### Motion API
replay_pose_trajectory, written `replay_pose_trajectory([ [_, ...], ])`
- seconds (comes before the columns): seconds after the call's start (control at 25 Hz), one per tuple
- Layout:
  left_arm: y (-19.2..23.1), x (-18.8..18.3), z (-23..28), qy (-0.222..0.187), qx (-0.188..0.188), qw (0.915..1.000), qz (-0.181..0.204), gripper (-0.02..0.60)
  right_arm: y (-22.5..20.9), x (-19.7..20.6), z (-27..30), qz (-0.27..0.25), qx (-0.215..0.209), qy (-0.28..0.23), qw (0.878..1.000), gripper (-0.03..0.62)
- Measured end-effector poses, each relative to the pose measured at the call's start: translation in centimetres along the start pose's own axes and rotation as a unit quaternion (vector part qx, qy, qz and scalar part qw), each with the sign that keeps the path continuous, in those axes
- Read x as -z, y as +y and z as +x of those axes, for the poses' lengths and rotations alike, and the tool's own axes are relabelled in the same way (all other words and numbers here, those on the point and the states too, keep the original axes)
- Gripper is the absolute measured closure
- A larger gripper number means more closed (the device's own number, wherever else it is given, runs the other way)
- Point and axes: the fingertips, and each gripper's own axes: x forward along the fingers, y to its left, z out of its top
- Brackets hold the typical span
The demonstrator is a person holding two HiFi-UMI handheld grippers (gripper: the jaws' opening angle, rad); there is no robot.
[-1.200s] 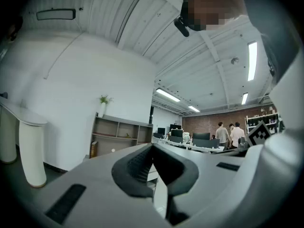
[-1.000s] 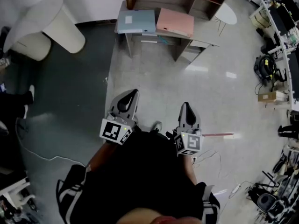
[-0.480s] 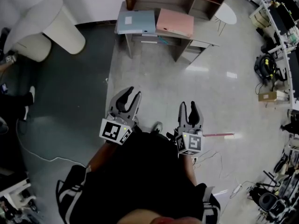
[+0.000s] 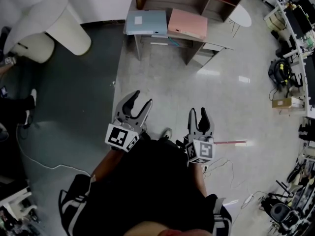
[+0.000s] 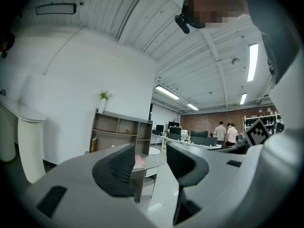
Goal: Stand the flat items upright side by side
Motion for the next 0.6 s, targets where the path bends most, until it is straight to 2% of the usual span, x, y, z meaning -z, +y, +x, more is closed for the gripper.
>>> replay_pose_trajectory([
  [0.6, 5.6, 0.4, -2.2, 0.001, 0.028, 0.9996, -0.008, 0.383, 4.6, 1.2, 2.7, -0.007, 0.029, 0.004, 1.000, 0.421],
])
